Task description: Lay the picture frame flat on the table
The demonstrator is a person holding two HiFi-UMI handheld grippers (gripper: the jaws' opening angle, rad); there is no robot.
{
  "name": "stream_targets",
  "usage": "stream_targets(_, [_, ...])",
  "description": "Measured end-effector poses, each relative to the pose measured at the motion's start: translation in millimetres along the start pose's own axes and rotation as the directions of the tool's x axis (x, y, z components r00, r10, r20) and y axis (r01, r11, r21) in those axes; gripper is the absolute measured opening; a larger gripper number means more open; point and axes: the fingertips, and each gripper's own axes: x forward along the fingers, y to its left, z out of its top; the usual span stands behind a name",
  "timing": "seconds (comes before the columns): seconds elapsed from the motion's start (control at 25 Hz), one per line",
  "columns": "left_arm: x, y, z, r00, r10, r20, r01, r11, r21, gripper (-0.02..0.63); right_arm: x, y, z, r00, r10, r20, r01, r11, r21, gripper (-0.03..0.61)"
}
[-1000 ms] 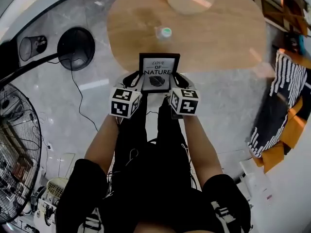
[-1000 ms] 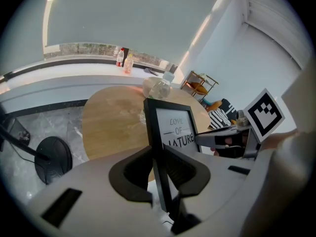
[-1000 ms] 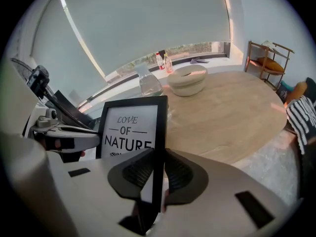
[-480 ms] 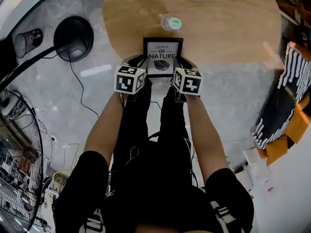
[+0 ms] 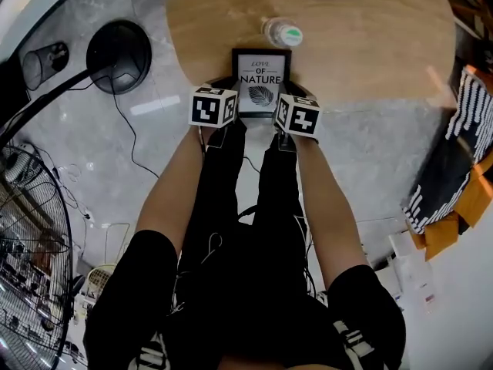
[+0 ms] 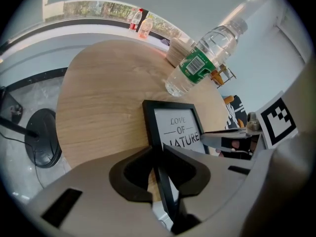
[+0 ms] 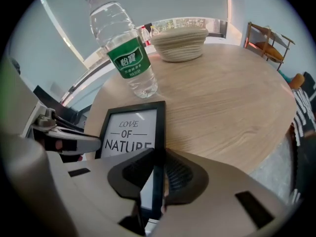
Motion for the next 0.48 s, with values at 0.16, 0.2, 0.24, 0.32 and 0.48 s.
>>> stream_targets(0.16, [3,4,2,1.000,0.010,-0.007,-0.010,1.000,-0.009,0.092,5,2,0,0.999,-0.053,0.002,0.053,0.997,-0.052,0.088])
stream_targets(0.2, [5,5,1,1.000,0.012,-0.010,-0.012,1.000,-0.012,0.096,6,2,0,0.998,-0.055,-0.004,0.055,0.997,-0.047,0.089])
stream_targets(0.24, [6,7,-1,1.000,0.014,-0.012,-0.014,1.000,-0.019,0.097,6,3,0,0.999,-0.051,-0.010,0.051,0.998,-0.036,0.089])
stream_targets(0.32, [3,8,-2,0.999,0.031,-0.005,-0.031,0.999,-0.030,0.102,2,3,-1,1.000,-0.024,-0.006,0.024,1.000,0.000,0.090])
stream_targets(0.48, [-30,0,11,0.987,0.125,0.103,-0.125,0.992,-0.008,0.111,-29,0,6,0.996,0.013,0.087,-0.014,1.000,0.006,0.177])
